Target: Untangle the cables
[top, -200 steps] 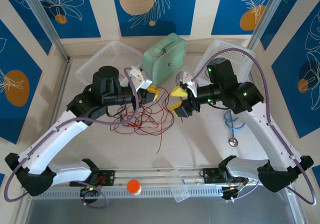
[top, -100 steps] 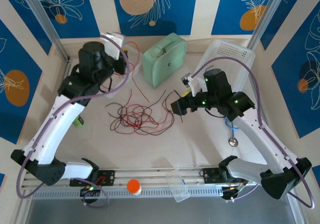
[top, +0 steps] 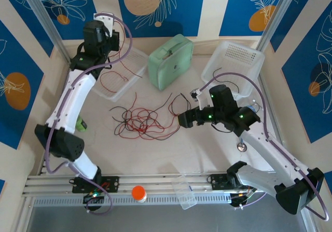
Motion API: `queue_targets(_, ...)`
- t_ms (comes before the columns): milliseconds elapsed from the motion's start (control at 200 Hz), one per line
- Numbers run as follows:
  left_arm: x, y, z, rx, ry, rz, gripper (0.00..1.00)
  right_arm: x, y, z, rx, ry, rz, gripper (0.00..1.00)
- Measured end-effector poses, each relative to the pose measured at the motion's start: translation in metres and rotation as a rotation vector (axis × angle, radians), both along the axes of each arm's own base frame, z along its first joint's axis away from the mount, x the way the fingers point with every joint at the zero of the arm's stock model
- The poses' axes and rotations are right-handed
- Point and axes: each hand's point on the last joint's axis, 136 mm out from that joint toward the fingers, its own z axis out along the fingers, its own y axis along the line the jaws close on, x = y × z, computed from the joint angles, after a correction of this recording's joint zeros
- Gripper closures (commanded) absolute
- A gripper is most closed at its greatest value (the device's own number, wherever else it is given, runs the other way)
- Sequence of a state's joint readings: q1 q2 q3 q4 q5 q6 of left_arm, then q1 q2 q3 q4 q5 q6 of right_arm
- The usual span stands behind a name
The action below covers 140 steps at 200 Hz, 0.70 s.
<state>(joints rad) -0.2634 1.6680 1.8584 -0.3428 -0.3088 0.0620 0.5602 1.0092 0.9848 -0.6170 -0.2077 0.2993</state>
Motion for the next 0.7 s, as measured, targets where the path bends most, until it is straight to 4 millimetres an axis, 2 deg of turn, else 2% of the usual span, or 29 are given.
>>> queue_targets(165, 0.046, 0.037, -0.041, 0.031, 0.039, 0.125, 1.0, -0.01, 0.007, -0.014, -0.012, 0.042, 0.01, 0.09)
queue_targets(260, 0.06, 0.056, -0.06, 0.04, 0.064, 0.179, 1.0, -0.015, 0.01, -0.023, -0.021, 0.062, 0.013, 0.09)
queue_targets(345, 0.066, 0.069, -0.068, 0.035, 0.069, 0.213, 1.0, -0.017, 0.011, -0.03, -0.032, 0.08, 0.005, 0.09)
queue_targets(455, 0.068, 0.076, -0.074, 0.012, 0.064, 0.235, 1.0, -0.017, 0.009, -0.037, -0.045, 0.102, -0.018, 0.09)
queue_targets(525, 0.07, 0.077, -0.086, 0.003, 0.08, 0.245, 1.0, -0.015, 0.009, -0.04, -0.053, 0.113, -0.033, 0.09)
queue_targets(630, 0.077, 0.077, -0.12, -0.006, 0.142, 0.256, 1.0, -0.012, 0.008, -0.048, -0.075, 0.139, -0.049, 0.09)
queue_targets(700, 0.082, 0.076, -0.154, -0.005, 0.212, 0.263, 1.0, -0.01, 0.008, -0.054, -0.098, 0.163, -0.06, 0.1)
